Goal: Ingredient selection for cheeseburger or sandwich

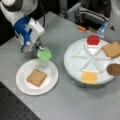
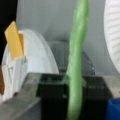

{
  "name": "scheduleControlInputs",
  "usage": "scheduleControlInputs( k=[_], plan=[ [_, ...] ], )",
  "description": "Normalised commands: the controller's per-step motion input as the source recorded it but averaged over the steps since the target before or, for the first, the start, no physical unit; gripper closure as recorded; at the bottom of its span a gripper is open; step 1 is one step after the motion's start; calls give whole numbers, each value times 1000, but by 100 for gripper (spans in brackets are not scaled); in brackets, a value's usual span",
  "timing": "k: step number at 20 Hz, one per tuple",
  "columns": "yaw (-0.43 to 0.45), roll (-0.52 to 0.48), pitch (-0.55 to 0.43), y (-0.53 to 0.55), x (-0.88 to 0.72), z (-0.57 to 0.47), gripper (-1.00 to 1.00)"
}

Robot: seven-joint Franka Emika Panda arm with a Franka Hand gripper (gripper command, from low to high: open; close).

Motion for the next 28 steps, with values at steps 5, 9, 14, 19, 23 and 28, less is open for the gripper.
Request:
scheduleControlInputs(
  k=[5, 9, 14, 19, 23, 28],
  plan=[
    [256, -131, 197, -227, 489, -17, 100],
    [207, -183, 214, -201, 507, -19, 100],
    [185, -157, 233, -175, 484, 30, 100],
    [192, -136, 194, -118, 446, 28, 100],
    [206, -217, 128, -110, 449, -50, 100],
    [234, -153, 132, -129, 425, -113, 100]
  ],
)
